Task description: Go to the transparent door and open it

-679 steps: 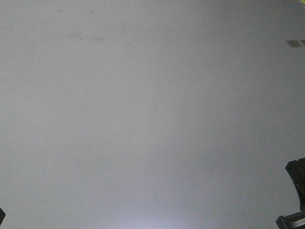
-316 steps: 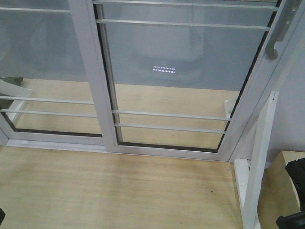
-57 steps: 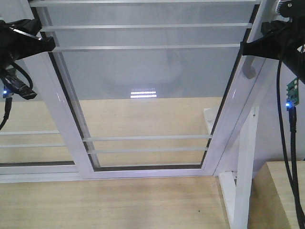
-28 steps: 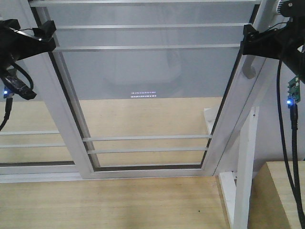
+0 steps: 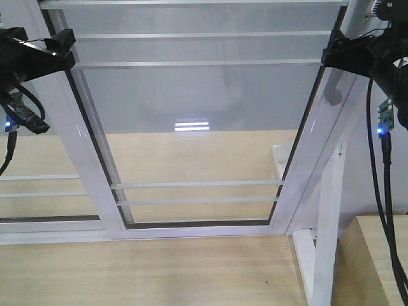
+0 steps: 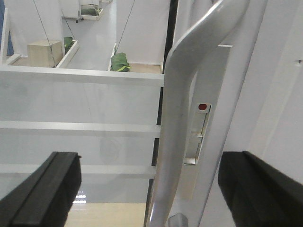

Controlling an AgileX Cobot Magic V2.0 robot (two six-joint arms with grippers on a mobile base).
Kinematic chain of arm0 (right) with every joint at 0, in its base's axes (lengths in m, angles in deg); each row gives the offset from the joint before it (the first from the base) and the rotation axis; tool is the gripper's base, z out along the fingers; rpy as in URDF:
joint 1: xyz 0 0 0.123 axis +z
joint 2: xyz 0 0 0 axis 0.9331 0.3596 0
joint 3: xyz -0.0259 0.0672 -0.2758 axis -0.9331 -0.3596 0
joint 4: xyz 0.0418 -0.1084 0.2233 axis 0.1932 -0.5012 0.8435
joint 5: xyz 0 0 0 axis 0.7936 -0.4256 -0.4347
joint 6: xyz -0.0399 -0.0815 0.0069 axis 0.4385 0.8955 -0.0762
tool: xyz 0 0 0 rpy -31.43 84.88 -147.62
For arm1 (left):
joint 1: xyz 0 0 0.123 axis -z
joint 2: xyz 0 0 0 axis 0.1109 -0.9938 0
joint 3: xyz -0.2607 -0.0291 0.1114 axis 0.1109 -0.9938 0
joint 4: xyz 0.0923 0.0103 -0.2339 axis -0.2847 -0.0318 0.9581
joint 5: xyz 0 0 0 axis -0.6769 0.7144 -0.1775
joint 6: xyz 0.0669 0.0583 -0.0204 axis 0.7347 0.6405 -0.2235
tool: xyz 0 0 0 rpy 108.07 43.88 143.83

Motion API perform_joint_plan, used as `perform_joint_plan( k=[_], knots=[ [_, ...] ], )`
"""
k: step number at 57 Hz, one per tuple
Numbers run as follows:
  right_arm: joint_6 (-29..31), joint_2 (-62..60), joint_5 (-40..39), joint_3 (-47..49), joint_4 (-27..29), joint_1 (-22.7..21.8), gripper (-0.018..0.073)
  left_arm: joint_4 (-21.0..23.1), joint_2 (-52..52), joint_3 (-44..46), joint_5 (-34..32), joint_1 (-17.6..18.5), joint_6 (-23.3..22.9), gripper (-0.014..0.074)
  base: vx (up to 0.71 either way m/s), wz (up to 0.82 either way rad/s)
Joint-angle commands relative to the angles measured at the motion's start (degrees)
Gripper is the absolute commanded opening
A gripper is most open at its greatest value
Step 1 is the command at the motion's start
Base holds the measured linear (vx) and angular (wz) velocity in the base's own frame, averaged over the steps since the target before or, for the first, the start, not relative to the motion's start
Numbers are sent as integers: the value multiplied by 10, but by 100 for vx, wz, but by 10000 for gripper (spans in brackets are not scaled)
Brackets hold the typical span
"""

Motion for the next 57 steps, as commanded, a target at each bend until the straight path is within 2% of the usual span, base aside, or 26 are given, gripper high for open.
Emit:
perform_joint_plan(
  k=[1,7,16,30,57],
  knots=[
    [10,-2,-51,30,2,-14,627,4,19,19,-36,1,-5,627,0,0],
    [8,13,-45,44,24,-37,624,4,19,19,-34,1,-5,623,0,0],
    [-6,33,-3,71,22,-61,619,4,19,19,-34,1,-5,609,0,0],
    [-8,68,11,113,-28,-62,613,4,19,19,-34,1,-5,599,0,0],
    [-9,129,3,174,-40,-62,602,4,19,19,-33,1,-5,593,0,0]
  ],
)
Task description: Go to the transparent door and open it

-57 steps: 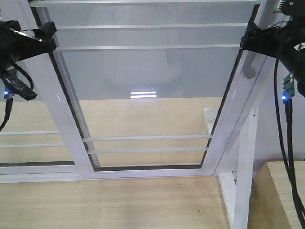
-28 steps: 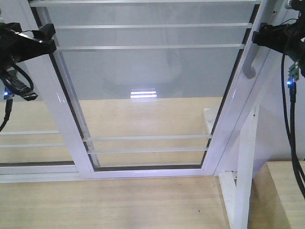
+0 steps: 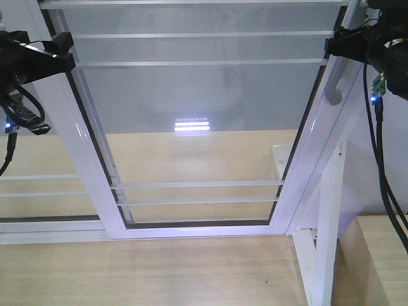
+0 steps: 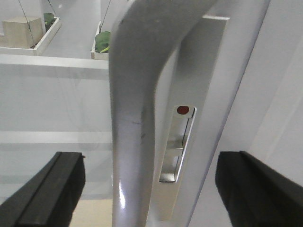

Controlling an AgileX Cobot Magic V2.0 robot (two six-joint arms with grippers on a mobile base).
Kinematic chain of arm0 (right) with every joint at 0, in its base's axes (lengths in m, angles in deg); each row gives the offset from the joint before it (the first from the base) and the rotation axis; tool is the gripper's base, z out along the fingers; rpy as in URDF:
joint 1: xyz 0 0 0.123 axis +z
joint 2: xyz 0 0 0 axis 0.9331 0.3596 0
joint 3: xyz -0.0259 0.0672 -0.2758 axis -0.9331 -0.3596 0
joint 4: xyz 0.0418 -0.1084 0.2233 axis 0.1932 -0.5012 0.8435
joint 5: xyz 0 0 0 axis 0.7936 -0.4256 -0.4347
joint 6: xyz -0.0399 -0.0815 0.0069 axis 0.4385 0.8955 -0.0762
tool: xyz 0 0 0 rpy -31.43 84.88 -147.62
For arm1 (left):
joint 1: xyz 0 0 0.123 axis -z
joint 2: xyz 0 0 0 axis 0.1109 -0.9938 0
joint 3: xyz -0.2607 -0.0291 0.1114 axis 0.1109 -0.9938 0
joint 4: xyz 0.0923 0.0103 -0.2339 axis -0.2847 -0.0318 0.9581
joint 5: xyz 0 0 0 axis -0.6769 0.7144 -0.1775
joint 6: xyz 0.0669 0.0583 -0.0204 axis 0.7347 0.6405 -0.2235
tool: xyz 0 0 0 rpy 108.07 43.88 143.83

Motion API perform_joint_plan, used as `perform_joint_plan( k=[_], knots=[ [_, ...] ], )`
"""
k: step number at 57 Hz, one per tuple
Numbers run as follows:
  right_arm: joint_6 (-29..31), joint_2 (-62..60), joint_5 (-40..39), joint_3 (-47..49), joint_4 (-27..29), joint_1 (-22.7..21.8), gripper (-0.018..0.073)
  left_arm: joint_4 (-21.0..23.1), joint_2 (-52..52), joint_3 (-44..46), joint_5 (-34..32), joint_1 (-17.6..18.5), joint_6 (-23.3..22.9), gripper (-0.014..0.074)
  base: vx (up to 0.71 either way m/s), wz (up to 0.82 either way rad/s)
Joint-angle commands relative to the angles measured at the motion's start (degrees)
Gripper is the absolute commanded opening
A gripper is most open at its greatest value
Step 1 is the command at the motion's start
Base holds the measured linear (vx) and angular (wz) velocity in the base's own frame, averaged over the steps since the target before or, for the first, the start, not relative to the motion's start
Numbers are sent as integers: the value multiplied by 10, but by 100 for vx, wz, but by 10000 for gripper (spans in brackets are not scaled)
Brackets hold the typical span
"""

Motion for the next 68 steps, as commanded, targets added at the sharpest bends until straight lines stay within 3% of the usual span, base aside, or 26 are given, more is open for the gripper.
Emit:
perform_joint_plan(
  k=[1,30,38,59,68],
  knots=[
    [-1,-16,-51,27,-12,-4,601,4,19,19,-46,1,-5,593,0,0],
    [-1,13,-104,33,-26,-4,552,4,19,19,-46,1,-5,593,0,0],
    [-1,13,-104,33,-26,-4,442,4,19,19,-46,1,-5,593,0,0],
    [-10,13,-103,33,-26,1,12,4,19,19,-34,1,-5,593,0,0],
    [-10,13,-104,33,-46,15,-12,4,19,19,-35,1,-5,593,0,0]
  ],
)
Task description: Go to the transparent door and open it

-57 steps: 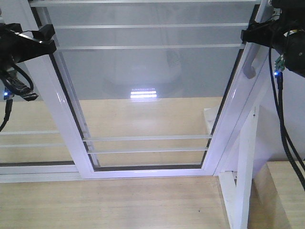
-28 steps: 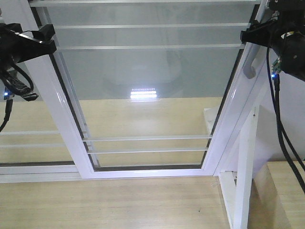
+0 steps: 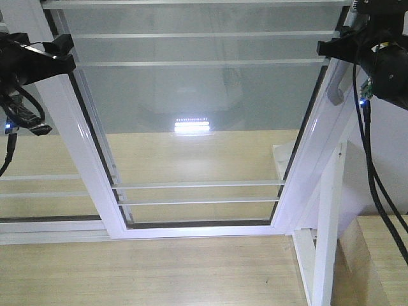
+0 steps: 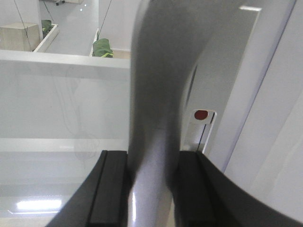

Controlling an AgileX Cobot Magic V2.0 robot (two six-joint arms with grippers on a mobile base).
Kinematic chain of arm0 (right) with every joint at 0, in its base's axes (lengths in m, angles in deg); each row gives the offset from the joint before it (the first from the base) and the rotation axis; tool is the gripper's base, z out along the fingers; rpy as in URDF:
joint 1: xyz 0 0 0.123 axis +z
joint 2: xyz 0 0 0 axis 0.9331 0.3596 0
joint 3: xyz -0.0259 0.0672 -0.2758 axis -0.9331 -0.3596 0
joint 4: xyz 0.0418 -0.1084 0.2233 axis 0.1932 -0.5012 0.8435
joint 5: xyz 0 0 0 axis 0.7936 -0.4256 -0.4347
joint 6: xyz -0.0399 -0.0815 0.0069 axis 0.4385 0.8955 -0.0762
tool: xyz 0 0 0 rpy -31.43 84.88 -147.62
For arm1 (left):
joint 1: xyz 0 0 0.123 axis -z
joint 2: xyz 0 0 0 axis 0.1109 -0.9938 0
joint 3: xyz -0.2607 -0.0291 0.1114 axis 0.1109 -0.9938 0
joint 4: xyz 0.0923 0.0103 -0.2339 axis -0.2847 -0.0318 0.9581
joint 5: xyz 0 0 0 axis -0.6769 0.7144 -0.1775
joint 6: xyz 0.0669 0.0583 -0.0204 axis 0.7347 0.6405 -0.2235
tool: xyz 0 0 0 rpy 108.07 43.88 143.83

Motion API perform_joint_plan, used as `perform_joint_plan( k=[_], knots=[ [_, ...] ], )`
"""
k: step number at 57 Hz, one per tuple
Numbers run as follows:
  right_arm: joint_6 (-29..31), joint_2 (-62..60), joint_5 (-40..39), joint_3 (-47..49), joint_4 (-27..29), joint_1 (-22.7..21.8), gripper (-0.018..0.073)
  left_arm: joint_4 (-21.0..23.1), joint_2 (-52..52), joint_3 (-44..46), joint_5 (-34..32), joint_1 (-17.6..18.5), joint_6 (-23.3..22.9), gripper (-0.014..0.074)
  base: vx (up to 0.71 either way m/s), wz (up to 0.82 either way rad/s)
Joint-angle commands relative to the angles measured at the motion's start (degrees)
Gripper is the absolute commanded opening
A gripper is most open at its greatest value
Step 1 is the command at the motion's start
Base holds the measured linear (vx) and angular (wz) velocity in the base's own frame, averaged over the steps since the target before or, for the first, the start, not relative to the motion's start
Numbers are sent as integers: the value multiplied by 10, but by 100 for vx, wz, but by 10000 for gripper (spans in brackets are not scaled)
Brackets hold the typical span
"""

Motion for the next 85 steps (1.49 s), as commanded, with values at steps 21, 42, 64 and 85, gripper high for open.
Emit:
perform_joint_plan(
  k=[21,42,64,85],
  knots=[
    [-18,-27,-53,19,-99,64,-9,4,19,19,-43,1,-5,593,0,0],
    [-18,-27,-59,19,-99,125,-9,4,19,19,-43,1,-5,593,0,0],
    [-35,-27,-73,19,-98,164,-9,4,19,19,-43,1,-6,593,0,0],
    [-65,-27,-87,19,-111,216,-9,4,19,19,-43,1,-6,593,0,1]
  ],
)
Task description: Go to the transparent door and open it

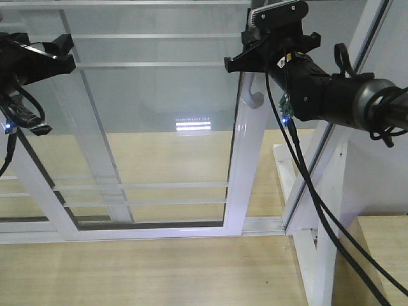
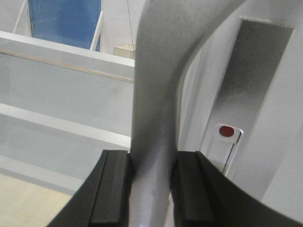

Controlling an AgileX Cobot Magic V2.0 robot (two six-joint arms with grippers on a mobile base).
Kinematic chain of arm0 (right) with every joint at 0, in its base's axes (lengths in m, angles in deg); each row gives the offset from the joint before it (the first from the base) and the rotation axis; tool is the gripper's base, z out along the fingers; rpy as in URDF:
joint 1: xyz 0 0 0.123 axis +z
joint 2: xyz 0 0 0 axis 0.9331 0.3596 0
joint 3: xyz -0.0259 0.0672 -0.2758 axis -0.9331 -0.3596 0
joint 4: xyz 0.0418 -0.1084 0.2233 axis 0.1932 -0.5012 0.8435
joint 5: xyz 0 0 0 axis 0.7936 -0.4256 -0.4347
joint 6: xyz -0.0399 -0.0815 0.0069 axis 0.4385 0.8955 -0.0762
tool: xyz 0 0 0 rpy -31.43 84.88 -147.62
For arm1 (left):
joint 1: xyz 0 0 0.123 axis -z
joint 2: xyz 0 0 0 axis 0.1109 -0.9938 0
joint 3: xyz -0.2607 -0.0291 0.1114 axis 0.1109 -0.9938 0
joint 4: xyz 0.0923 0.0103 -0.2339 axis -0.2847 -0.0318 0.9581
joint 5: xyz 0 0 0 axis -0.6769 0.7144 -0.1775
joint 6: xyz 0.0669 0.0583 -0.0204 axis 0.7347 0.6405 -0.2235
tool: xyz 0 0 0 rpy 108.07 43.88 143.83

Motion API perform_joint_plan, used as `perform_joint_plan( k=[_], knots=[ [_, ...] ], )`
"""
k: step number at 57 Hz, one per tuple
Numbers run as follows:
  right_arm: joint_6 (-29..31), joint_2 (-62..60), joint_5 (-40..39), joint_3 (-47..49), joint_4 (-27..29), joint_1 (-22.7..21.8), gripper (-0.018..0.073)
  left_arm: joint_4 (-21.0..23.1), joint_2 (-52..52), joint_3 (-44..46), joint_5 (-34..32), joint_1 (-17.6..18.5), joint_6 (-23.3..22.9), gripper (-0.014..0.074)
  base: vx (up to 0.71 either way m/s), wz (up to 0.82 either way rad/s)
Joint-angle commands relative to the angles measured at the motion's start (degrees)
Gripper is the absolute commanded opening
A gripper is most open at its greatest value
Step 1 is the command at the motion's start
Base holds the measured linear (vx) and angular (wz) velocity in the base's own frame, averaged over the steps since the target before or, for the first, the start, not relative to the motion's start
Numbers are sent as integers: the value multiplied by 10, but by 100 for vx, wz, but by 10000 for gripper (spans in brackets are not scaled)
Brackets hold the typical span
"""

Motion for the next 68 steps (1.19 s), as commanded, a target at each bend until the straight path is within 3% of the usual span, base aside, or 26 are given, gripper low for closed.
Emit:
perform_joint_plan(
  k=[1,24,39,56,68],
  knots=[
    [9,-53,-43,3,-33,23,-9,4,19,19,-43,1,-5,593,0,0],
    [19,-53,-56,3,-105,71,-9,4,19,19,-43,1,-5,593,0,-1],
    [76,-105,-10,2,-23,43,-9,3,19,19,-41,13,-6,593,0,0],
    [163,-211,137,-1,86,-16,-6,-31,2,20,-74,74,-9,593,0,0],
    [176,-271,43,-113,109,-58,-5,-33,-40,39,-94,122,-36,593,0,0]
  ],
)
